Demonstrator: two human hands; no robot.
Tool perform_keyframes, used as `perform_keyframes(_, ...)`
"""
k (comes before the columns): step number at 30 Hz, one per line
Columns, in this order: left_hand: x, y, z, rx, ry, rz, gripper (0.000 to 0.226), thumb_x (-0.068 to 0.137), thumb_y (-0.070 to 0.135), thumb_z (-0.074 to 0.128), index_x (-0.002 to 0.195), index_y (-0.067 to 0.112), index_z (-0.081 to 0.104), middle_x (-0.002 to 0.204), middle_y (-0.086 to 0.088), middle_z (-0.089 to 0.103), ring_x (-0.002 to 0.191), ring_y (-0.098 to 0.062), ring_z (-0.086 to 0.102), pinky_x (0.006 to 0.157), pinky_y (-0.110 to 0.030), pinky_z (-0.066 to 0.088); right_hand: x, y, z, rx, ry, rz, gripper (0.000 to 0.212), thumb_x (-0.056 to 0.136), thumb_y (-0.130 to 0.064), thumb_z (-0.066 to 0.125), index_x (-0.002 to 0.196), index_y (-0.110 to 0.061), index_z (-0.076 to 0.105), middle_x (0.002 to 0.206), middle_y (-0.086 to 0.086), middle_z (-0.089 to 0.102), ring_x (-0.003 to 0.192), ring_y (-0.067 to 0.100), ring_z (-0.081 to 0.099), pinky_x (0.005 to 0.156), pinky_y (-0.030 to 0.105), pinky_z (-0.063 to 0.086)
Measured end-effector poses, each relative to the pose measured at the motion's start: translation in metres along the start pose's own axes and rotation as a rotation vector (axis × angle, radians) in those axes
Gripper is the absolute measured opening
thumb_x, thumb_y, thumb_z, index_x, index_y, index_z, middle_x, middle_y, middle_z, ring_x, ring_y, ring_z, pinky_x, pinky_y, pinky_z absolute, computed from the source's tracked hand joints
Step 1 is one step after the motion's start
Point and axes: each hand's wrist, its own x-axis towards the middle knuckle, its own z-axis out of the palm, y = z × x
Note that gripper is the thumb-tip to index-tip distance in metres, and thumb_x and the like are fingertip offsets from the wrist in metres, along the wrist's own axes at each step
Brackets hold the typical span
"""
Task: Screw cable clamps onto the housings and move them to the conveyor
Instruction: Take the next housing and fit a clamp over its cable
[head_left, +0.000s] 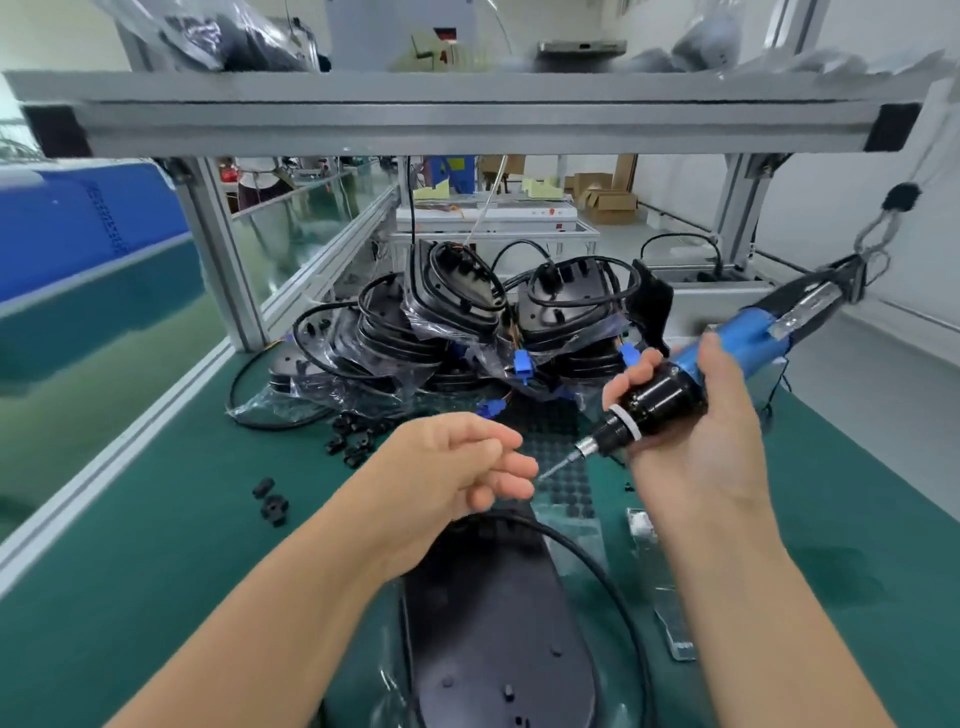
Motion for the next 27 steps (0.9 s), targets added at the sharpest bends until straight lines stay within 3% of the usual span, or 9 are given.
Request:
perform_keyframes(4, -0.022, -0.007, -0.011, -0.343, 0.0, -0.026, 0.011, 0.096, 0.005, 0.05, 0.101, 0.003, 0.06, 0.101, -0.015, 0.074, 0.082, -0.018, 0.073, 0.056, -0.017, 0.052, -0.013, 0.021, 0.023, 0.052, -0.049, -0.029, 0.017, 0.091, -0.027, 0.061, 0.097, -0.012, 0.054, 0.069, 0.003, 0.059, 0.058, 0.014, 0.056, 0.061, 0.026, 0.051)
perform_keyframes(7, -0.034, -0.011, -0.011, -0.668, 0.024, -0.072, 0.017, 0.081, 0.009, 0.06, 0.096, 0.001, 0.061, 0.103, -0.02, 0.073, 0.082, -0.022, 0.074, 0.051, -0.017, 0.053, -0.021, 0.034, 0.031, 0.043, -0.055, -0.049, 0.018, 0.091, -0.028, 0.061, 0.099, -0.014, 0.053, 0.066, 0.002, 0.06, 0.057, 0.013, 0.058, 0.061, 0.027, 0.051)
perform_keyframes(10, -0.042, -0.017, -0.01, -0.83, 0.053, -0.079, 0.019, 0.074, 0.009, 0.063, 0.091, -0.001, 0.063, 0.101, -0.021, 0.073, 0.082, -0.026, 0.074, 0.047, -0.019, 0.053, -0.027, 0.043, 0.032, 0.027, -0.076, -0.058, 0.027, 0.09, -0.028, 0.062, 0.11, -0.015, 0.051, 0.068, 0.002, 0.062, 0.057, 0.013, 0.059, 0.061, 0.028, 0.052)
perform_keyframes(17, -0.05, -0.022, -0.002, -0.834, 0.158, -0.064, 0.021, 0.073, 0.012, 0.066, 0.089, 0.0, 0.061, 0.098, -0.02, 0.073, 0.083, -0.025, 0.074, 0.044, -0.017, 0.052, -0.035, 0.049, 0.028, -0.052, -0.104, -0.122, 0.03, 0.091, -0.029, 0.061, 0.117, -0.016, 0.051, 0.074, 0.001, 0.061, 0.061, 0.014, 0.057, 0.065, 0.029, 0.051)
perform_keyframes(22, -0.049, -0.023, 0.006, -0.774, 0.257, -0.045, 0.024, 0.071, 0.018, 0.068, 0.087, 0.001, 0.061, 0.094, -0.018, 0.074, 0.08, -0.022, 0.074, 0.042, -0.015, 0.049, -0.041, 0.05, 0.026, -0.128, -0.12, -0.206, 0.018, 0.093, -0.027, 0.06, 0.106, -0.016, 0.053, 0.076, 0.0, 0.061, 0.063, 0.014, 0.058, 0.067, 0.031, 0.051)
perform_keyframes(27, -0.048, -0.022, 0.01, -0.789, 0.281, -0.055, 0.015, 0.084, 0.013, 0.062, 0.09, 0.0, 0.058, 0.093, -0.017, 0.075, 0.078, -0.019, 0.074, 0.042, -0.014, 0.048, -0.047, 0.05, 0.027, -0.152, -0.13, -0.255, 0.018, 0.093, -0.027, 0.06, 0.106, -0.016, 0.052, 0.077, 0.0, 0.06, 0.065, 0.014, 0.057, 0.068, 0.032, 0.05)
